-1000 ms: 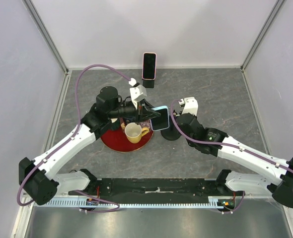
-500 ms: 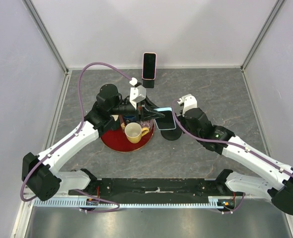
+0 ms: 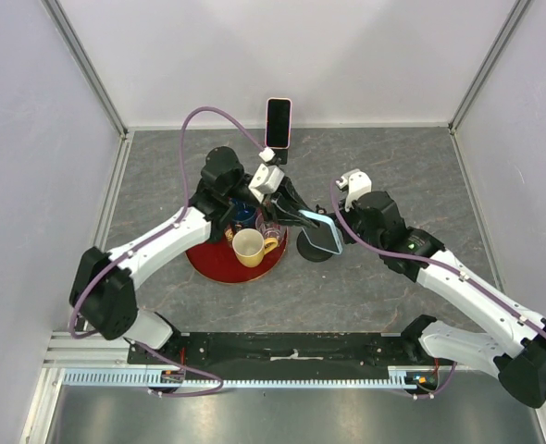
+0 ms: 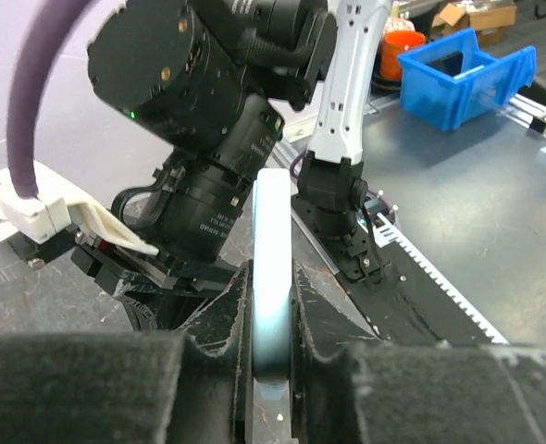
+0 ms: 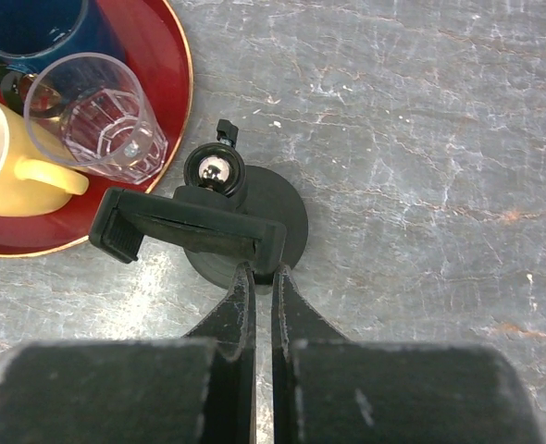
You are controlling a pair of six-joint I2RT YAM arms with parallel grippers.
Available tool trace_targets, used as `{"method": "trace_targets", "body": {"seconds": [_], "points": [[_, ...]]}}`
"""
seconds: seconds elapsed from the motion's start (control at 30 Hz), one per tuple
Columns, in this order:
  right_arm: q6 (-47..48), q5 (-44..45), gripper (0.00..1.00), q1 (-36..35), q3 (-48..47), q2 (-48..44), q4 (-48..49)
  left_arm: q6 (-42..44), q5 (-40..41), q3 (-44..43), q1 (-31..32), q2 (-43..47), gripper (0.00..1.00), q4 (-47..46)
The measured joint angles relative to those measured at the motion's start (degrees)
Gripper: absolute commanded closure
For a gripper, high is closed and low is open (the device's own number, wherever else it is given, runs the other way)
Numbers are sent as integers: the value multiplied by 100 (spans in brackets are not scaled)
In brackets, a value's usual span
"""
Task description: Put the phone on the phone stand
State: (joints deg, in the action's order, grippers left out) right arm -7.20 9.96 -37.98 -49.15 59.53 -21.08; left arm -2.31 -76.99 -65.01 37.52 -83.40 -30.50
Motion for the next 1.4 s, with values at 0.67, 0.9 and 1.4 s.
{"method": "trace_targets", "body": {"seconds": [0.67,0.9,1.4], "points": [[61,-553,100,190,4,120,203,-1530,-627,-267,-94,-1687,98,-2752],[61,-595,100,214,15,111,203,-1268,-656,-267,-125,-1827,98,-2540],[63,-848,100,271,24,0,39,-575,-623,-240,-140,-1923,98,-2347]]}}
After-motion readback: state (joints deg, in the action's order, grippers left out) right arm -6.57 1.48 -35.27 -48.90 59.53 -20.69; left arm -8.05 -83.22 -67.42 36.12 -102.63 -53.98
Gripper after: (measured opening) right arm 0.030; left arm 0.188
